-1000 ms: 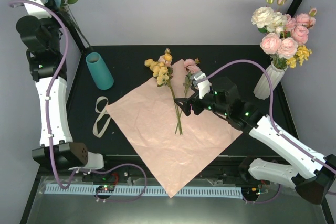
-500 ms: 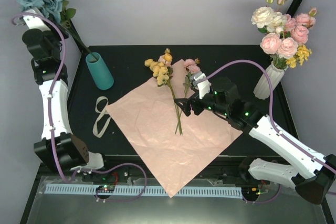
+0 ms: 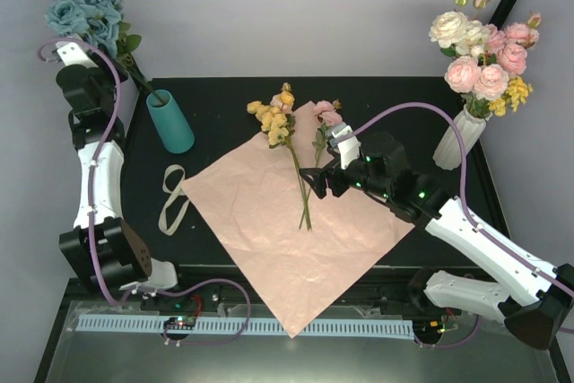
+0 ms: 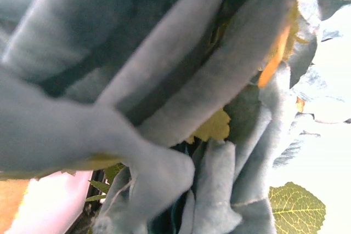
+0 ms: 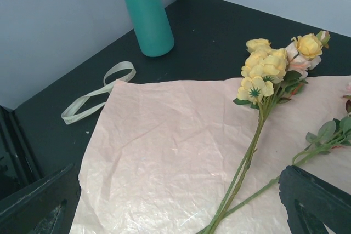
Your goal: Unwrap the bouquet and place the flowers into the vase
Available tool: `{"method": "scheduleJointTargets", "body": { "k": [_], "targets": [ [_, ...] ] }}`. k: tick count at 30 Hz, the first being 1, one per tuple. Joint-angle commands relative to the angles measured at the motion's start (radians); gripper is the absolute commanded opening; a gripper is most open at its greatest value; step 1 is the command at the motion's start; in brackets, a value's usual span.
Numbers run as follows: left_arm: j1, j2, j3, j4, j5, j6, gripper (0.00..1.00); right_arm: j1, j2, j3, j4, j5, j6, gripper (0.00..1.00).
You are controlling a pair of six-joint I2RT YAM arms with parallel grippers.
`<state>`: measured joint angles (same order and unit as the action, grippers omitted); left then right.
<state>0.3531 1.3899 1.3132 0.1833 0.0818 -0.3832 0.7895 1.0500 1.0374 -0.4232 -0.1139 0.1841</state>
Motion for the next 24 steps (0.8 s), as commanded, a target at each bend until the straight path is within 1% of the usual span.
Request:
{"method": "scheduleJointTargets", "body": {
  "k": [1,11,13,15,16,17,21,22,24],
  "targets": [
    [0.006,0.019,-0.038,0.060,0.028,-0.034,0.02,-0.004,-0.005,0.007,-0.003,0.017,-0.001,1.00],
    [0.006,0.033,-0.143,0.072,0.084,-0.073,0.04,-0.005,0.000,0.006,0.004,0.026,0.009,1.00],
    [0.006,0.035,-0.147,0.069,0.088,-0.077,0.08,-0.005,0.002,0.006,0.005,0.026,0.010,1.00],
    [0.006,0.035,-0.149,0.063,0.088,-0.082,0.23,-0.004,0.005,0.008,0.005,0.025,0.010,1.00],
    [0.006,0.034,-0.148,0.061,0.088,-0.084,0.28,-0.003,0.006,0.009,0.005,0.024,0.011,1.00],
    [0.006,0.033,-0.147,0.057,0.088,-0.086,0.35,-0.005,0.006,0.009,0.004,0.023,0.012,1.00],
    [0.006,0.018,-0.117,0.016,0.076,-0.114,0.72,-0.005,0.011,0.012,0.004,0.023,0.013,1.00],
    [0.006,0.013,-0.107,-0.002,0.072,-0.122,0.78,-0.005,0.012,0.013,0.004,0.023,0.013,1.00],
    [0.004,-0.004,-0.079,-0.055,0.039,-0.143,0.98,-0.005,0.015,0.013,0.006,0.023,0.014,1.00]
  ]
}}
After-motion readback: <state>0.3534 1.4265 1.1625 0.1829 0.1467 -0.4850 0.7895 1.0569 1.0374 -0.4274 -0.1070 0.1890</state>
